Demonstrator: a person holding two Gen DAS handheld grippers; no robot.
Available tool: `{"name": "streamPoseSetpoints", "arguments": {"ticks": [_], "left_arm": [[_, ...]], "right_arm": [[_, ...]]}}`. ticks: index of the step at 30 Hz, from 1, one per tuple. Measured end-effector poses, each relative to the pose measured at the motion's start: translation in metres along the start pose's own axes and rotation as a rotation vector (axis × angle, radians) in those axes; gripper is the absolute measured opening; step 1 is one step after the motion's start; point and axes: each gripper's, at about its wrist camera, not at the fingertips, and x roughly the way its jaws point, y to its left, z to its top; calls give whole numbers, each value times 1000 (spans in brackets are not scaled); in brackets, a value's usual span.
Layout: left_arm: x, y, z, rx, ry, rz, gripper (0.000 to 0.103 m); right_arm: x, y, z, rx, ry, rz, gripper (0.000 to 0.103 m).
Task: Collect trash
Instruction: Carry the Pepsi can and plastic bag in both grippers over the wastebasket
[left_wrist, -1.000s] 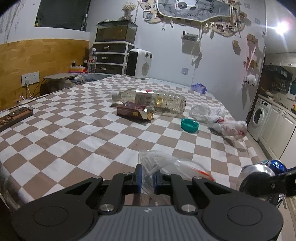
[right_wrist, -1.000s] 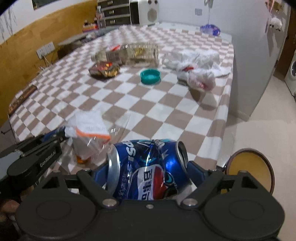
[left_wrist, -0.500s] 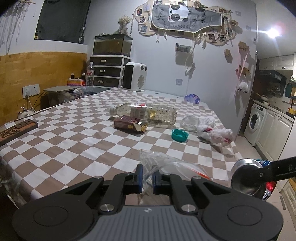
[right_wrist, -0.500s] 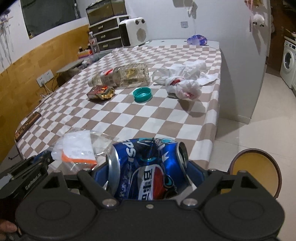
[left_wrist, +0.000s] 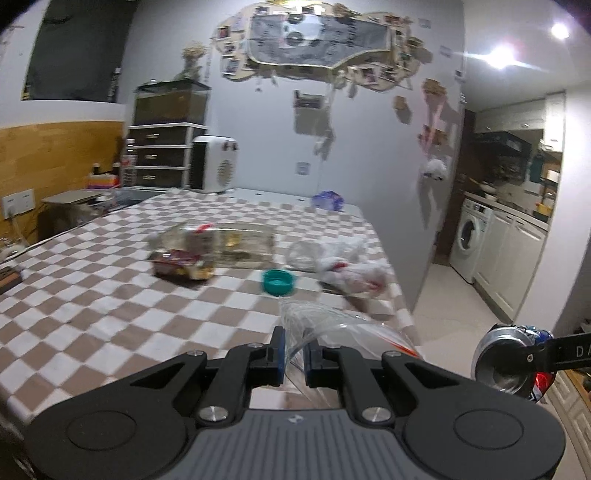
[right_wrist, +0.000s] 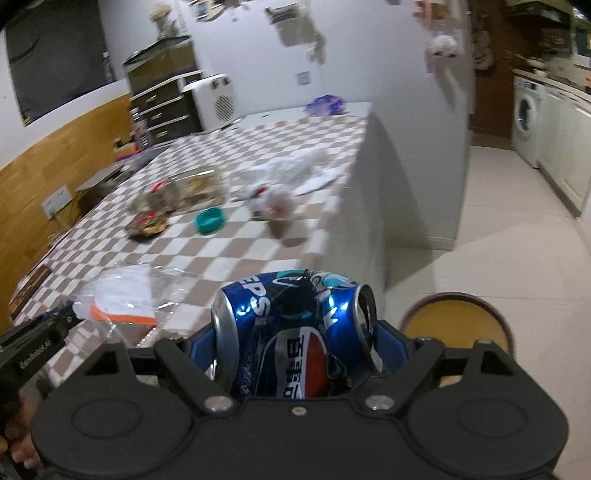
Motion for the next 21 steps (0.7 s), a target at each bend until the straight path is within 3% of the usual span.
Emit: {"name": "streamPoseSetpoints", "arguments": {"ticks": [21], "left_arm": [[74, -148, 23, 176, 143, -240, 10]], "right_arm": [[-32, -139, -12, 132, -99, -228, 87]]}}
